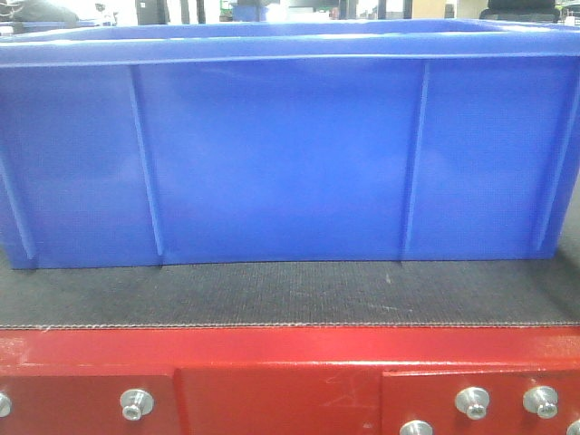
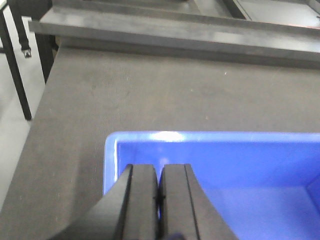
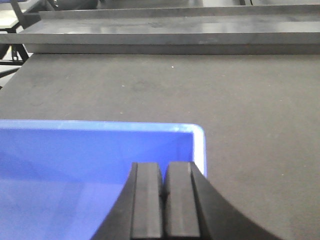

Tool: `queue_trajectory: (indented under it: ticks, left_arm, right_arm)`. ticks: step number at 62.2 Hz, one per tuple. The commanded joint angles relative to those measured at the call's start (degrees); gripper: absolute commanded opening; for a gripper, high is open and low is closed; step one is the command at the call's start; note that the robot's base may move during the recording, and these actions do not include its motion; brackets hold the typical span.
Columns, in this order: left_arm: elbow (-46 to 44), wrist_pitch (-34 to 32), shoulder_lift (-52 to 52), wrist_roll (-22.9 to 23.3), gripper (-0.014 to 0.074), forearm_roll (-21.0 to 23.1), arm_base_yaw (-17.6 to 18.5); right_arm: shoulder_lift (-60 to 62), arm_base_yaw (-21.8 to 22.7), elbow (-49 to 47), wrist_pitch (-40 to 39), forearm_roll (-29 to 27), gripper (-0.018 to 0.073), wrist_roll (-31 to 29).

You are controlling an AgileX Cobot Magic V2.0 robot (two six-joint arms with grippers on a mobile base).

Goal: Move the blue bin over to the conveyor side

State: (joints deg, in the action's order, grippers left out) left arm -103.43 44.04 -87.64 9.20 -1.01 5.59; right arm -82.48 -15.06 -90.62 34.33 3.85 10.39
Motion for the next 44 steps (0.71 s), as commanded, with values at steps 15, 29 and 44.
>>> queue_trajectory:
  ticks: [15, 29, 44]
  left_arm:
    - [24.9, -18.7, 12.0, 0.4, -0.0012, 0.3, 0.3]
    - [42.4, -30.1, 22.8, 0.4, -0.0012, 0.3, 0.3]
    - [61.1, -41.6, 35.9, 0.4, -0.0012, 0.3, 0.3]
  right_arm:
    - [10.8, 0.0, 20.7, -18.1, 0.3, -0.0080, -0.4]
    - [19.2, 0.0, 33.8, -28.1, 0.3, -0.0080, -0.4]
    - [30.5, 0.0, 48.7, -38.1, 0.4, -0.0080, -0.4]
